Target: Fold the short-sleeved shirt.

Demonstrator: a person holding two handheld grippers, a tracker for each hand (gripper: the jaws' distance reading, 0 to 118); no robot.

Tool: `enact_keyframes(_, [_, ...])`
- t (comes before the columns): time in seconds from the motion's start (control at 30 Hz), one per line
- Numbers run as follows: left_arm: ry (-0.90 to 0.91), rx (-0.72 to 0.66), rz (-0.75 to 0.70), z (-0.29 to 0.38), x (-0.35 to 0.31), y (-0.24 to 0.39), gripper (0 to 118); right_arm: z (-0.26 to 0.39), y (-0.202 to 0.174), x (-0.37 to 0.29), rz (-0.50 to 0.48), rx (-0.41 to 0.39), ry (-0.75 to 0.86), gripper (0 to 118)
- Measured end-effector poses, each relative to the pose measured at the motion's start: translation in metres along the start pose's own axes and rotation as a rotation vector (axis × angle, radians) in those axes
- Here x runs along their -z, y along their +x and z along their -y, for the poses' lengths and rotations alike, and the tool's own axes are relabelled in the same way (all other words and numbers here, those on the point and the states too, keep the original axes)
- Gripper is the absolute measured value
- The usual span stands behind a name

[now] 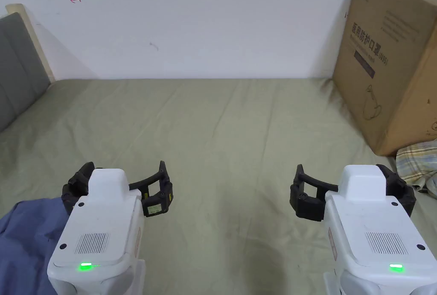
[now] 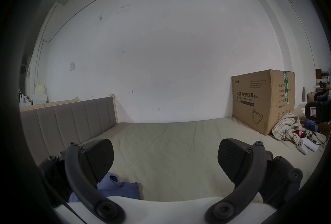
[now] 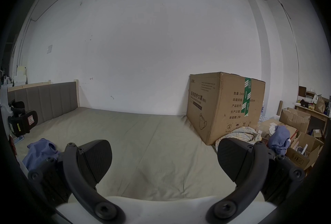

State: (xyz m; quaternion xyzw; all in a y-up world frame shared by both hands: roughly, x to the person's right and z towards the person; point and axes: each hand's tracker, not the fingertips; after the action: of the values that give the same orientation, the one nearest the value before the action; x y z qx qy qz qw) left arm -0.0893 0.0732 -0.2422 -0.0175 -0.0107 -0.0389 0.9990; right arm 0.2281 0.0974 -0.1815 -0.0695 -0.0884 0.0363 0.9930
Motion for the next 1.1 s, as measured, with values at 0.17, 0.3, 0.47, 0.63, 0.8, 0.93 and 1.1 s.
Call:
enact_keyframes(0.17, [-0.014, -0.034, 0.024, -0.004, -0.001, 0.000, 17, -0.003, 0.000, -0.002, -0.014, 0.004, -0.005, 11])
enact_keyframes(0.3, [-0.028, -0.102, 0.054, -0.005, 0.001, -0.006, 0, -0.005, 0.002, -0.001, -0.023, 0.003, -0.012, 1])
enact_keyframes(0.47, [-0.040, -0.111, 0.030, -0.006, 0.001, -0.017, 0, -0.008, -0.001, 0.001, -0.041, -0.006, -0.006, 1])
enact_keyframes(0.63, [-0.039, -0.120, -0.047, -0.007, -0.008, -0.047, 0, -0.013, -0.021, 0.010, -0.105, -0.006, 0.000, 1])
enact_keyframes(0.8, [-0.045, -0.110, -0.181, -0.006, -0.028, -0.099, 0, -0.020, -0.065, 0.018, -0.227, -0.007, 0.020, 1])
enact_keyframes(0.93, [-0.054, -0.102, -0.298, -0.007, -0.055, -0.149, 0, -0.024, -0.115, 0.022, -0.351, 0.001, 0.031, 1])
enact_keyframes(1.1, [-0.063, -0.087, -0.439, -0.009, -0.097, -0.203, 0, -0.025, -0.175, 0.021, -0.497, -0.017, 0.026, 1])
